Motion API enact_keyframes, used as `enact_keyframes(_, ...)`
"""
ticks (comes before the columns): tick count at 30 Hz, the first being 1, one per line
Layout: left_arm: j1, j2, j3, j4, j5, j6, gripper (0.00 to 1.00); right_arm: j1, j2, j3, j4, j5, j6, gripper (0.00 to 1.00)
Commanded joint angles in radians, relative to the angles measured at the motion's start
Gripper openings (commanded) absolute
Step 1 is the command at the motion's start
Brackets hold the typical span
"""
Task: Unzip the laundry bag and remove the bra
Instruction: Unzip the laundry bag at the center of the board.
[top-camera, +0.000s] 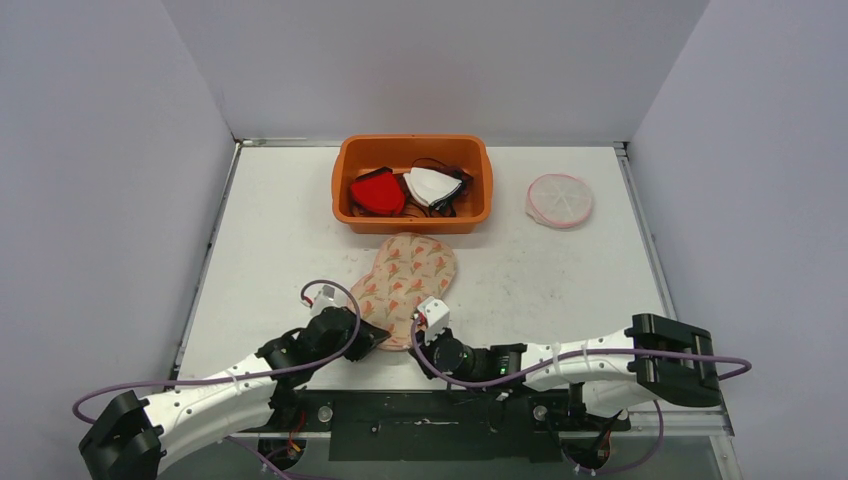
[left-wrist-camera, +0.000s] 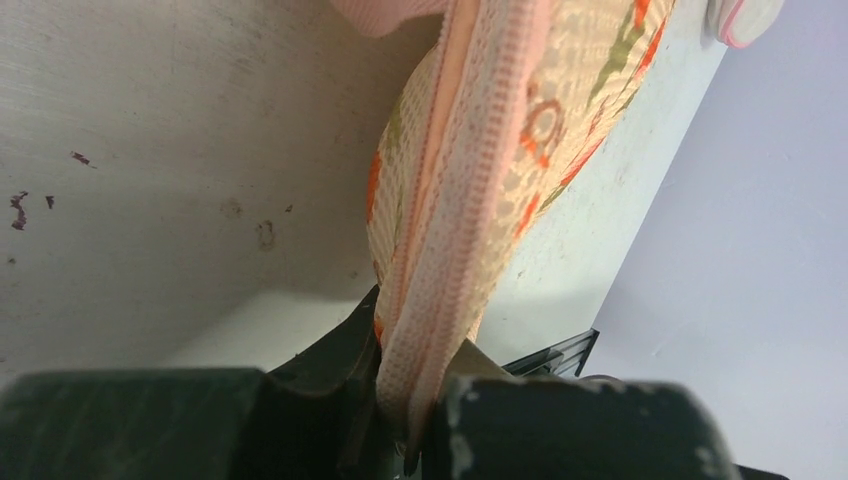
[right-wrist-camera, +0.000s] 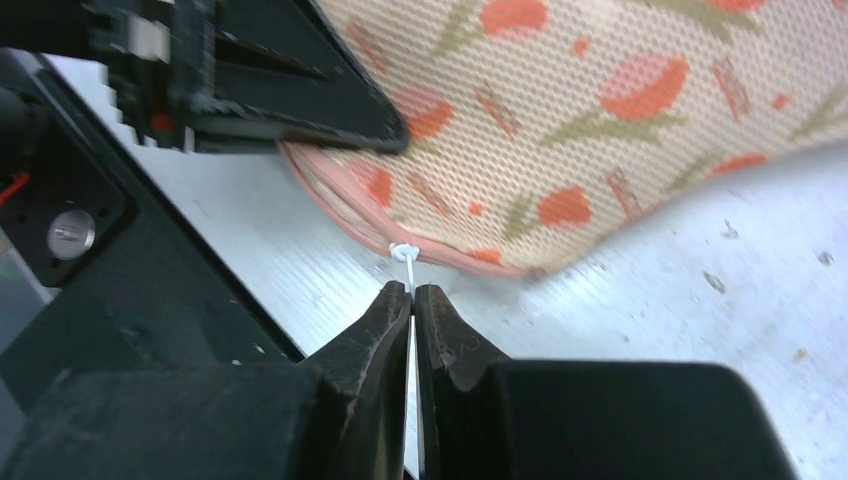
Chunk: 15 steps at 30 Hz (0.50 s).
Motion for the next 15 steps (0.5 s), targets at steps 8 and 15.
enact_keyframes(8, 0.023, 0.027, -0.015, 0.007, -0.037, -0.01, 0.0, -0.045, -0.039, -0.085, -0.02, 0.089, 0.072, 0.05)
enact_keyframes(15, 0.022, 0.028, -0.024, 0.036, -0.029, -0.01, 0.0, -0.06, -0.028, -0.085, -0.02, 0.089, 0.08, 0.05)
